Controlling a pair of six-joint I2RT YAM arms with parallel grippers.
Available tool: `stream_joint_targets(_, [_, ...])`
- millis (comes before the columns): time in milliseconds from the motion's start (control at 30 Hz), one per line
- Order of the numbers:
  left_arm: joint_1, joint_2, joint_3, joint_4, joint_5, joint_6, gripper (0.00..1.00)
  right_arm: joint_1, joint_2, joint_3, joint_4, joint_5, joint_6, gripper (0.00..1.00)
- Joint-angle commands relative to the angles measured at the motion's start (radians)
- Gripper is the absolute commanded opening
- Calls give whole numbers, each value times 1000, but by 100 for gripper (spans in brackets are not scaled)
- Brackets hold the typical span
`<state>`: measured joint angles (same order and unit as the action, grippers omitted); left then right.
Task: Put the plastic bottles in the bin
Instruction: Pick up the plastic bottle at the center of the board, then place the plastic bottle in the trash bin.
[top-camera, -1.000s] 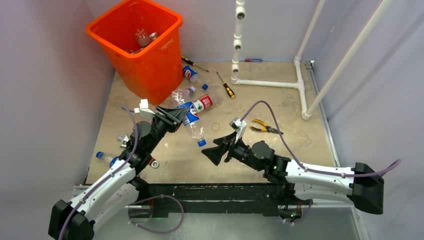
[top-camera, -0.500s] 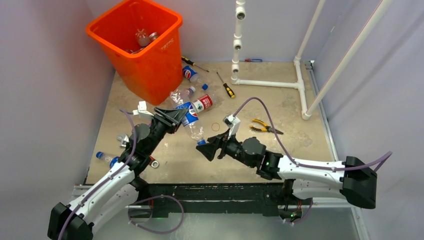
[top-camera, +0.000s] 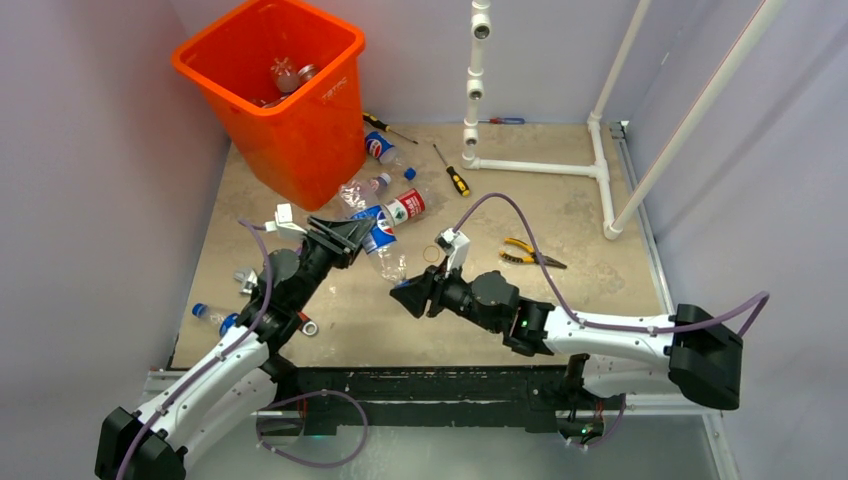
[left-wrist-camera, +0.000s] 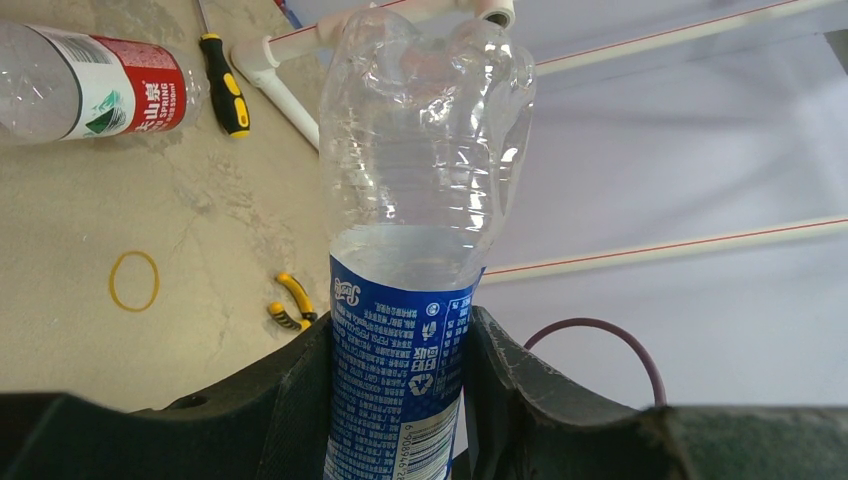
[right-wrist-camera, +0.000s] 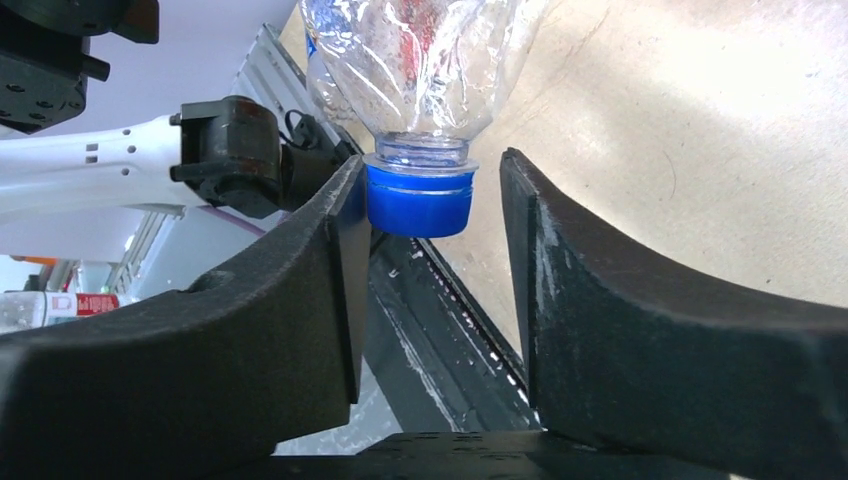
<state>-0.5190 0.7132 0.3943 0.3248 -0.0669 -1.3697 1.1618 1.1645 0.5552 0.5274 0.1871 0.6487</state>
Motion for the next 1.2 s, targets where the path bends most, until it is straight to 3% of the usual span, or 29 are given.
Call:
stream_joint_targets(0, [-7, -2, -3, 40, 1, -2, 23, -4, 4, 44, 2, -6, 9, 46])
stream_joint_targets(167, [-10, -16, -2, 23, -3, 16, 27, -4, 4, 44, 0, -4, 9, 23])
stream_joint_targets(233, [-10, -22, 21, -31, -8, 52, 45, -4, -16, 41, -16, 4, 2, 0])
stream_joint_targets(333, [-10, -33, 117, -214, -66, 166, 80, -4, -75, 44, -113, 28, -24, 0])
stream_joint_targets(400, [-10, -35, 210, -370, -141, 307, 97, -4, -147, 44, -214, 48, -55, 0])
stream_joint_targets(500, [-10, -25, 356, -521, -266, 547, 99, -4, -248, 70, -429, 93, -94, 0])
stream_joint_targets(567, [-10, -3, 470, -545, -270, 735, 99, -4, -302, 106, -590, 121, -107, 0])
stream_joint_targets(733, [-10, 106, 684, -589, 72, 1194, 95, -4, -317, 256, -933, 115, -131, 0])
stream_joint_targets(833, [-97, 176, 756, -650, 155, 1376, 95, -4, -262, 354, -1089, 109, -140, 0])
stream_joint_targets(1000, [-219, 261, 809, -780, 270, 1608, 95, -4, -245, 445, -1198, 112, -175, 0])
stream_joint_targets(1167, [-282, 210, 763, -869, 298, 1934, 99, -4, -281, 469, -1207, 107, -206, 0])
